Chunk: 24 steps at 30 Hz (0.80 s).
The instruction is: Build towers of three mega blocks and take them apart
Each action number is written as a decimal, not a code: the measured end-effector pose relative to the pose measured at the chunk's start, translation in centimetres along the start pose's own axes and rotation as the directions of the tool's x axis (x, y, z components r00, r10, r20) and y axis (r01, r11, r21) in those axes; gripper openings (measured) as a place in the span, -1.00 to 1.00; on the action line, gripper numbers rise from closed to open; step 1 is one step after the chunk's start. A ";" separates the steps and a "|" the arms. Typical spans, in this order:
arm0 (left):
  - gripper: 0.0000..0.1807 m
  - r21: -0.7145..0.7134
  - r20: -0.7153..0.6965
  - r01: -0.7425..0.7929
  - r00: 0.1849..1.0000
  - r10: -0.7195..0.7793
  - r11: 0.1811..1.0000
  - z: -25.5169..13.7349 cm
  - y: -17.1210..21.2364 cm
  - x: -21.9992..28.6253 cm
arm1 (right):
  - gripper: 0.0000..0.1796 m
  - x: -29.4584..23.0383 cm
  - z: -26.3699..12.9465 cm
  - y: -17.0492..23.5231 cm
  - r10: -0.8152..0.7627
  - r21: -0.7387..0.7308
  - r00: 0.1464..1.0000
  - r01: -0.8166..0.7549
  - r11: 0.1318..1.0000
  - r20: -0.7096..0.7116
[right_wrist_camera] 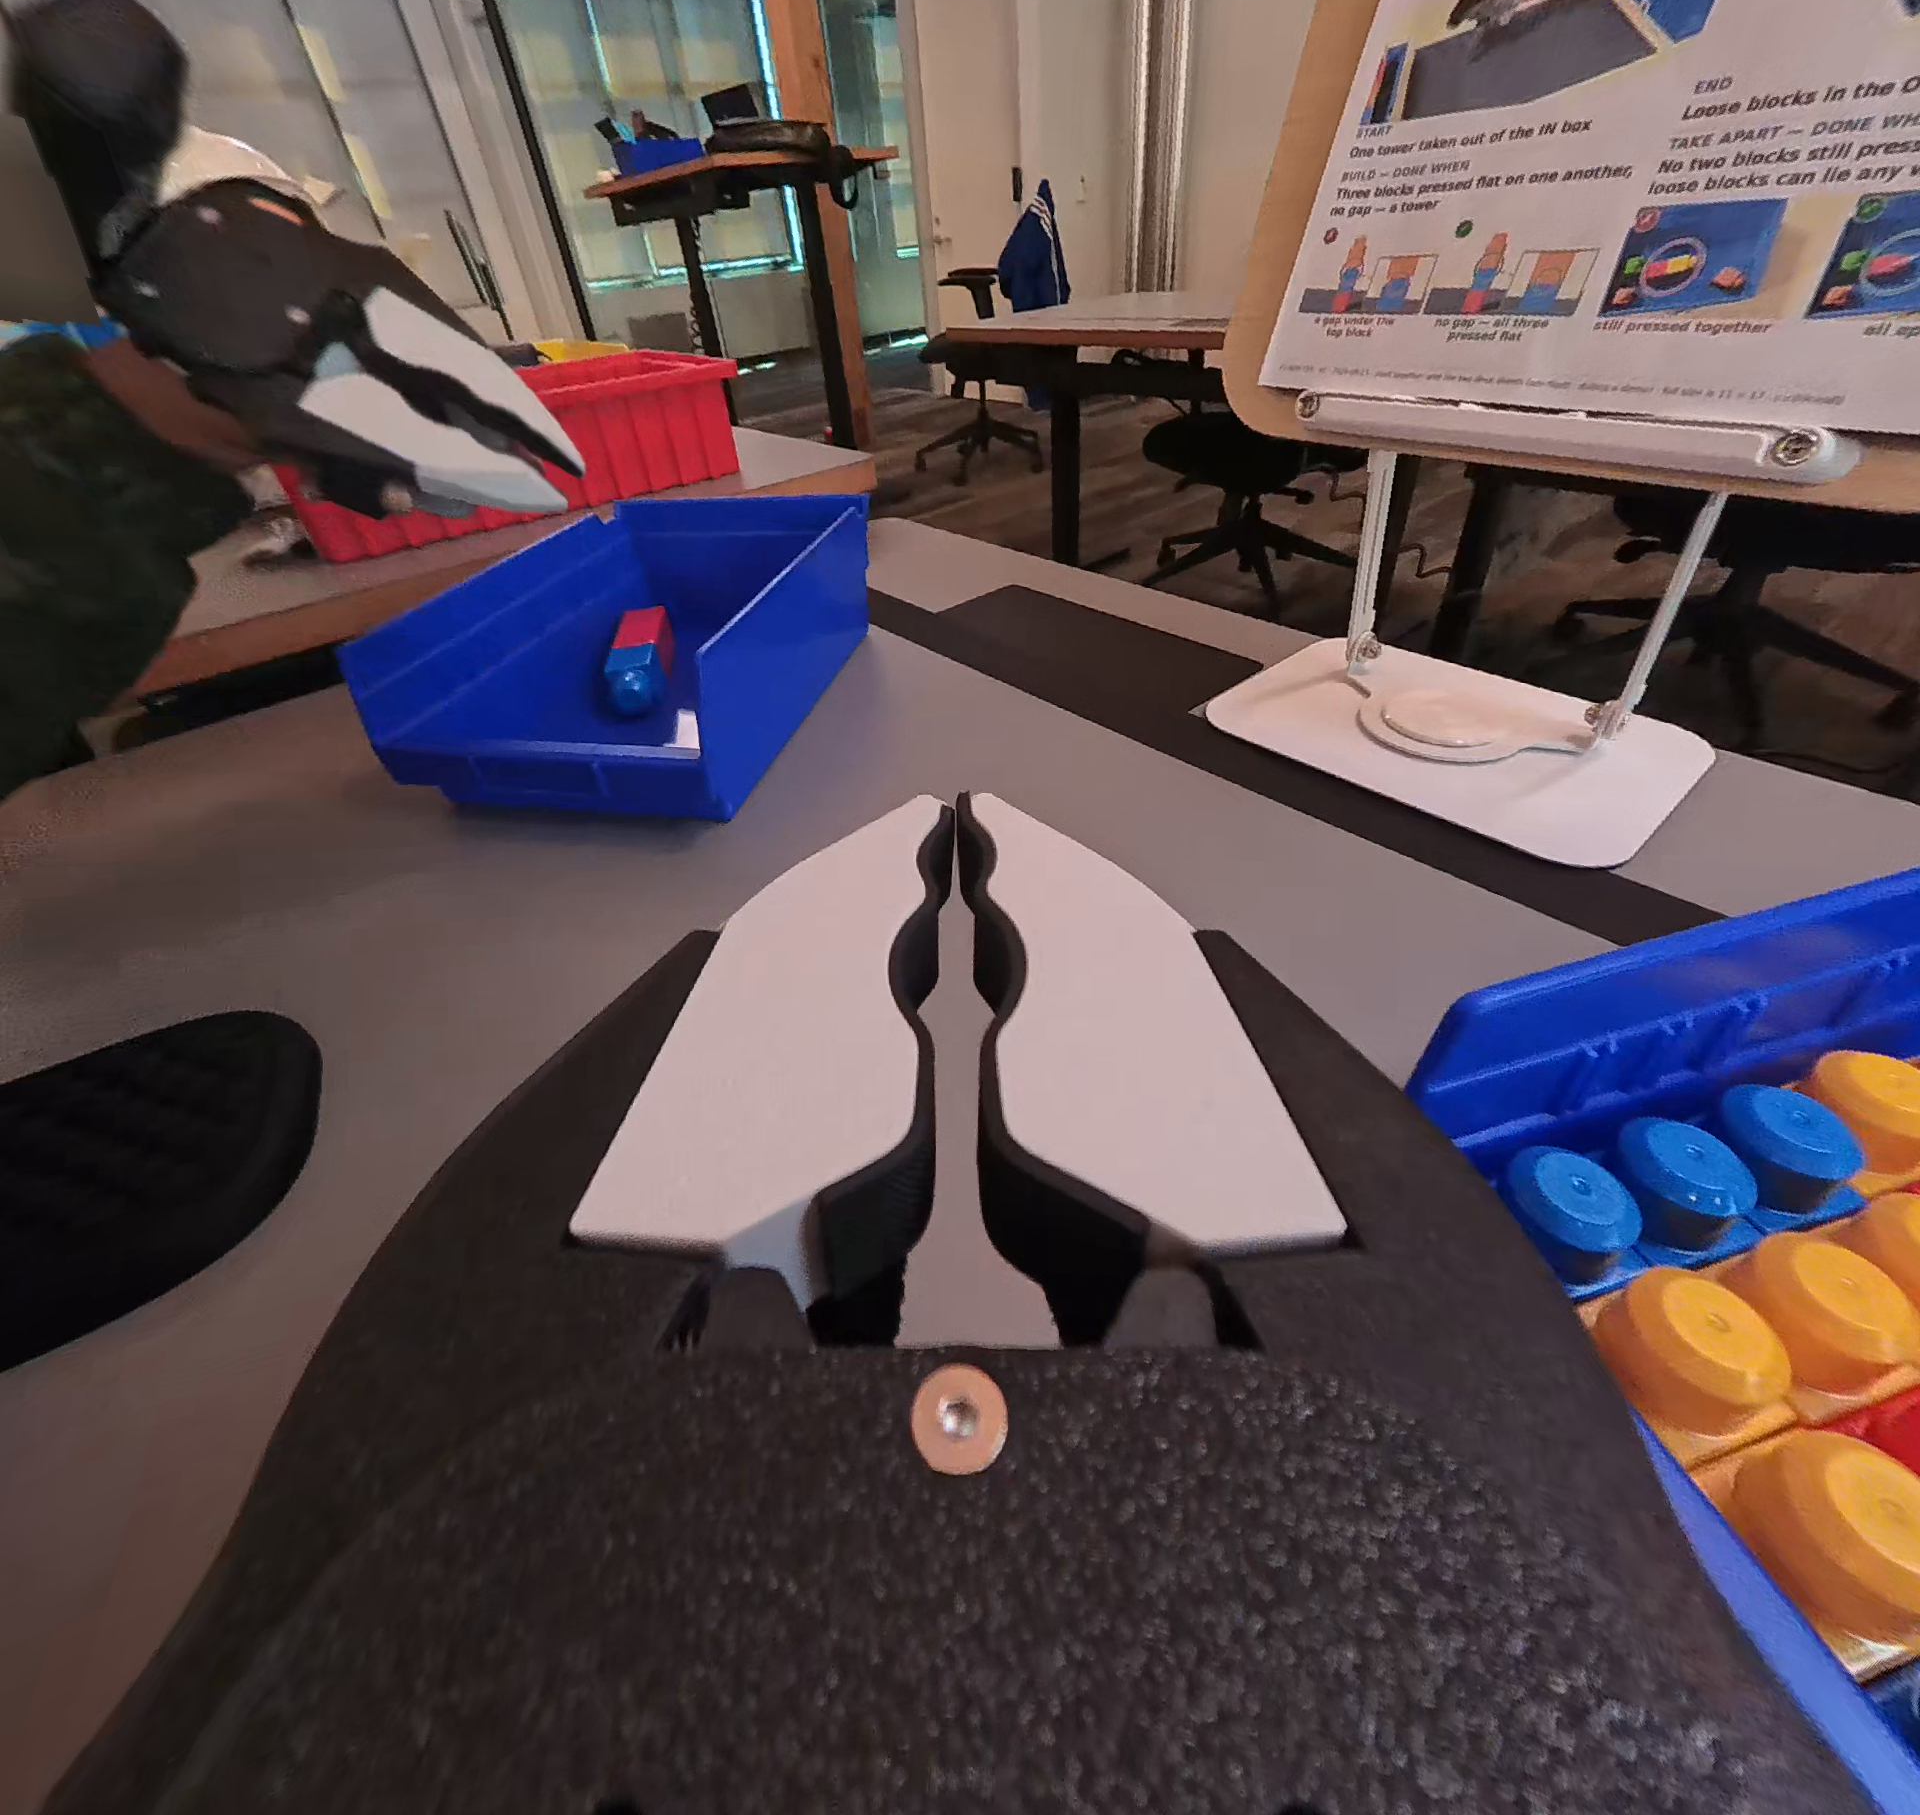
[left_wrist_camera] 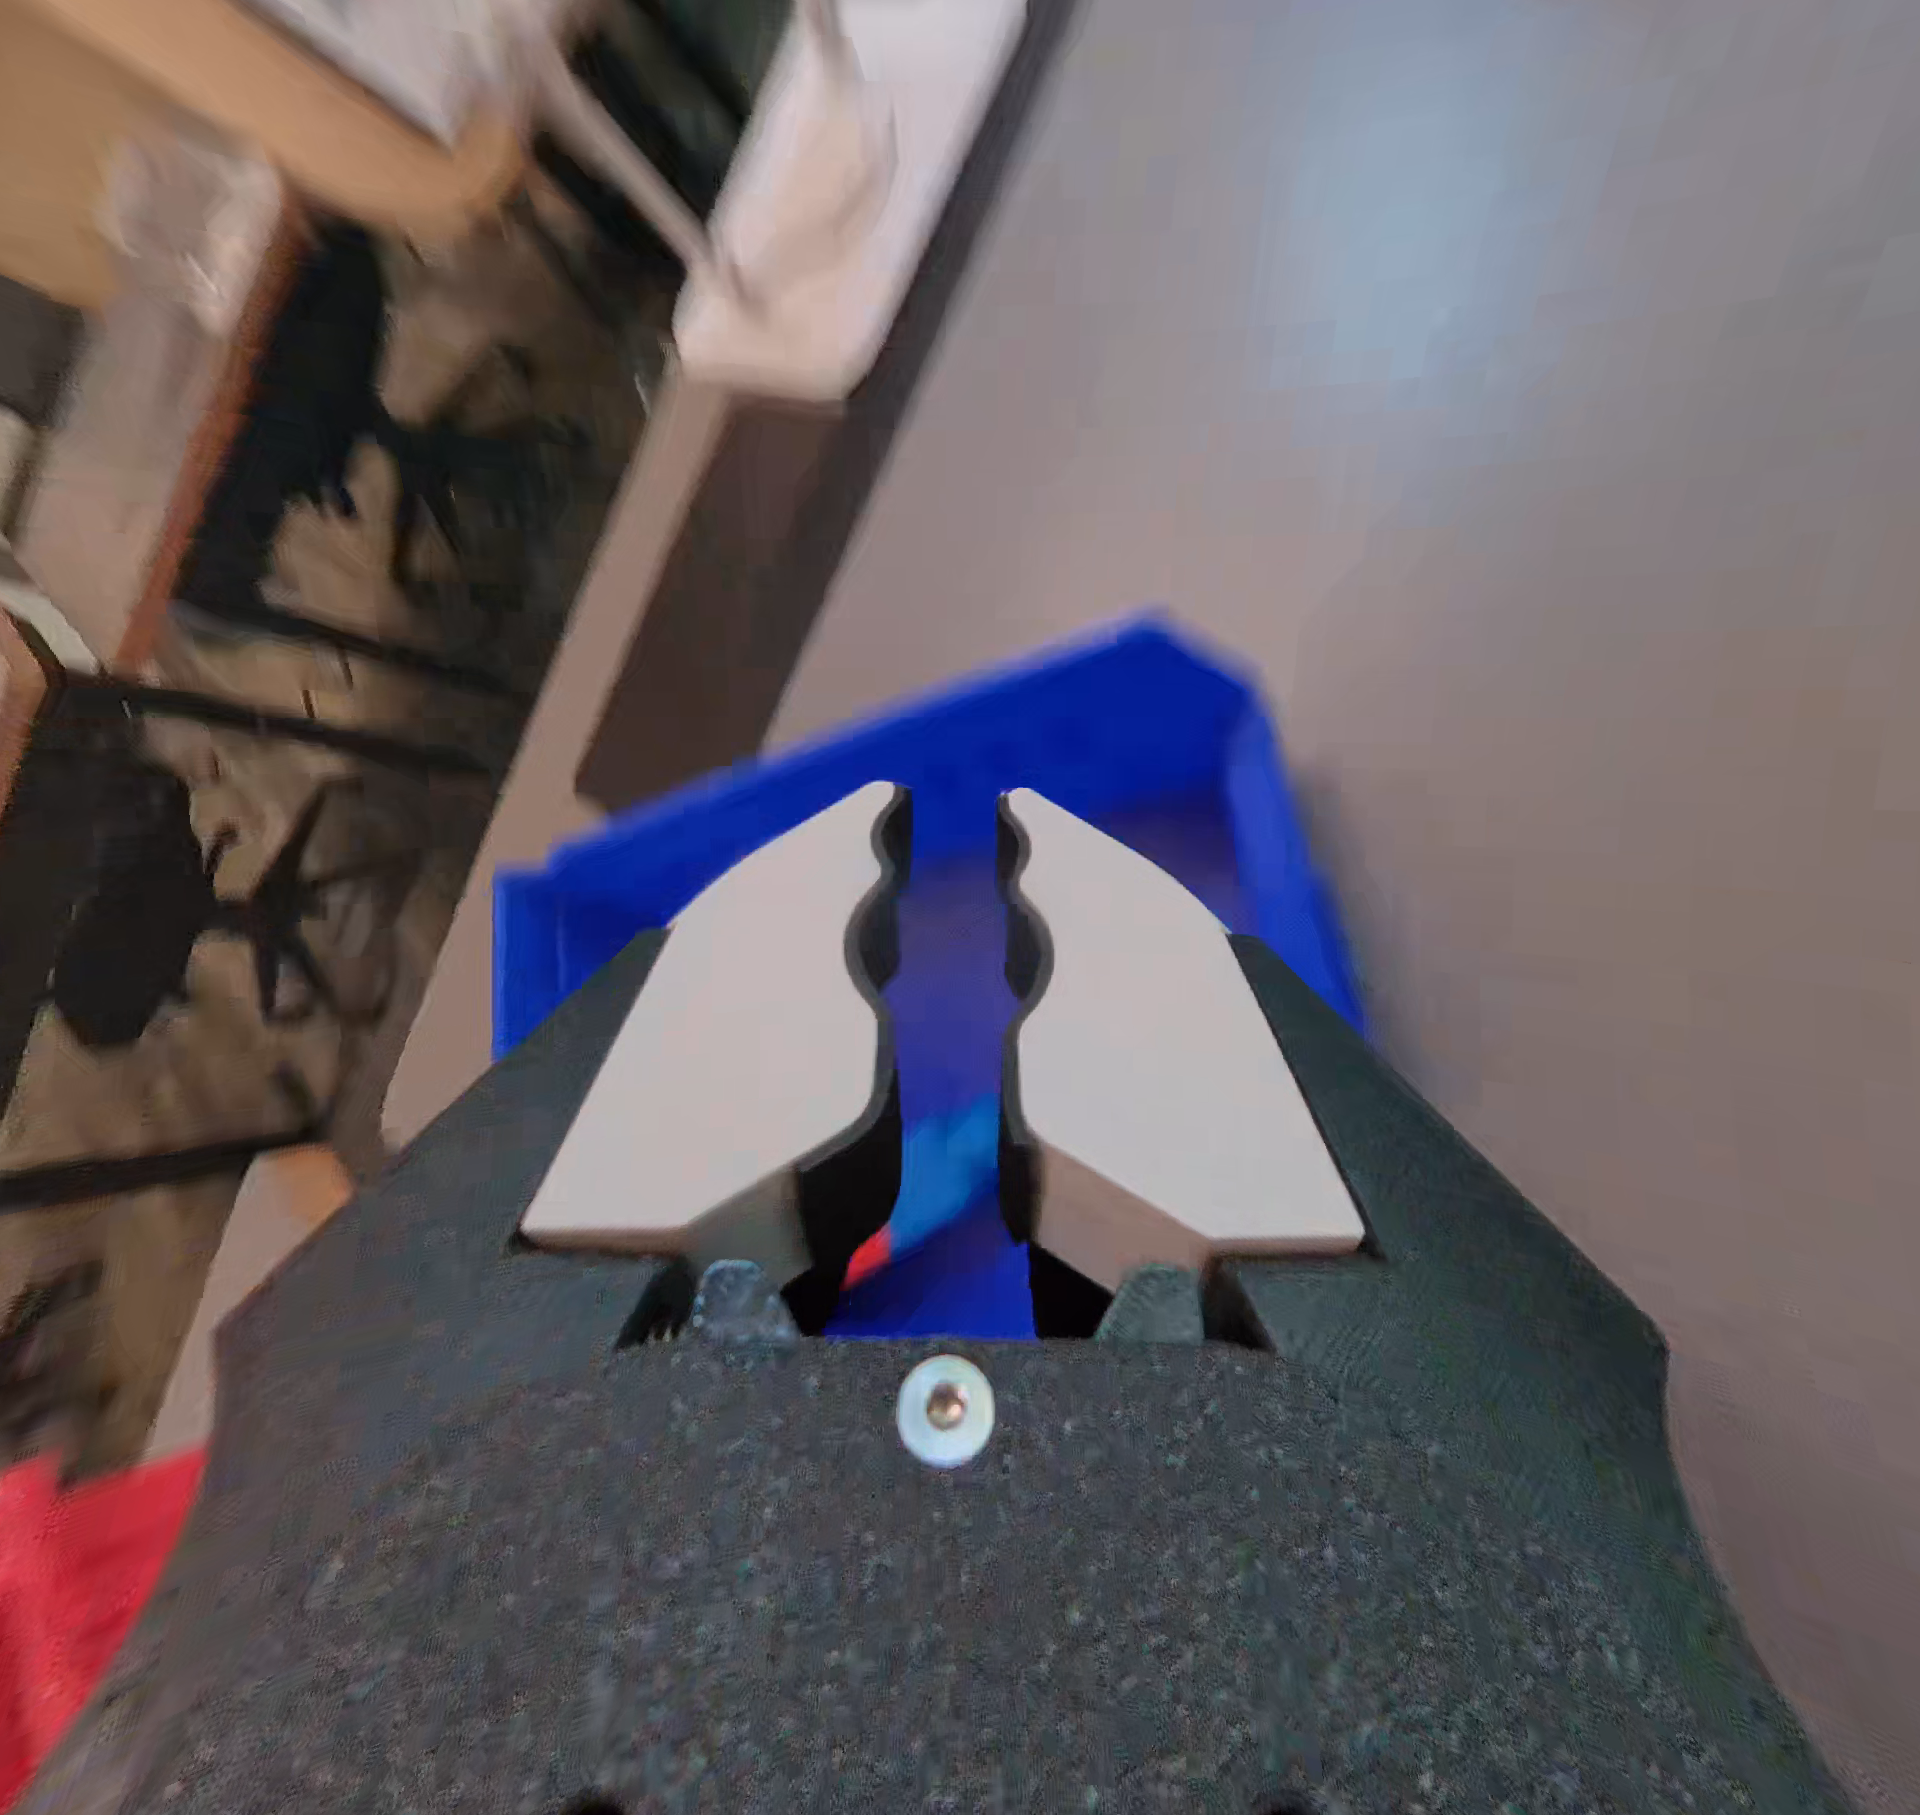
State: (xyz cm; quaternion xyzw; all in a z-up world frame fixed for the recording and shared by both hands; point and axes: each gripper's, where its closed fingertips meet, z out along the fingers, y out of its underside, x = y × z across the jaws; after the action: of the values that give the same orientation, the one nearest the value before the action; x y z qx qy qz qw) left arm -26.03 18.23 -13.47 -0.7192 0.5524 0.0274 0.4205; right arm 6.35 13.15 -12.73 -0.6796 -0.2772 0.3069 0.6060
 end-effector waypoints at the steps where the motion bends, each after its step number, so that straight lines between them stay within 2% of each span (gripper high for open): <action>1: -0.78 -0.122 -0.027 -0.035 0.999 0.032 0.992 0.3 2.8 -0.7 | -0.99 0.0 0.0 0.0 0.000 0.000 1.000 0.000 1.000 0.006; 2: -0.74 -0.242 -0.063 -0.087 0.995 0.074 0.966 0.6 5.6 -1.1 | -0.99 0.0 -0.1 0.2 -0.001 -0.001 1.000 0.001 1.000 0.010; 4: -0.69 -0.476 -0.136 -0.214 0.976 0.169 0.853 0.9 11.2 -2.3 | -0.99 -0.1 0.0 0.6 -0.007 -0.009 1.000 0.007 1.000 0.021; 7: -0.65 -0.651 -0.282 -0.364 0.931 0.233 0.666 1.3 16.6 -3.0 | -0.99 -0.5 0.2 1.4 -0.025 -0.035 0.999 0.026 0.999 0.036; 15: -0.25 -0.745 -0.510 -0.552 0.833 0.214 0.375 4.1 21.8 -3.0 | -0.98 -1.5 1.0 3.5 -0.076 -0.100 0.992 0.086 0.991 0.100; 17: -0.27 -0.743 -0.543 -0.590 0.807 0.230 0.315 4.9 23.0 -2.8 | -0.98 -1.6 1.1 4.0 -0.080 -0.115 0.991 0.093 0.989 0.109; 19: -0.44 -0.734 -0.572 -0.632 0.772 0.275 0.248 5.3 23.8 -3.1 | -0.97 -1.6 1.1 4.3 -0.077 -0.126 0.990 0.092 0.988 0.116; 21: -0.49 -0.741 -0.547 -0.617 0.784 0.294 0.265 5.7 23.4 -3.4 | -0.97 -1.5 1.1 4.3 -0.079 -0.128 0.990 0.093 0.987 0.115; 24: -0.56 -0.736 -0.456 -0.543 0.839 0.297 0.404 6.0 20.7 -3.7 | -0.98 -1.5 0.9 4.1 -0.077 -0.117 0.990 0.091 0.989 0.115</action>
State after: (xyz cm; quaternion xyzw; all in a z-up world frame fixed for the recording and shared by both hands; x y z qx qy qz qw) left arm -41.79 24.14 -27.39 -0.6622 0.6803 0.3046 -0.0766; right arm 4.74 12.13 -16.70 -0.6851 -0.3567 0.3004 0.5597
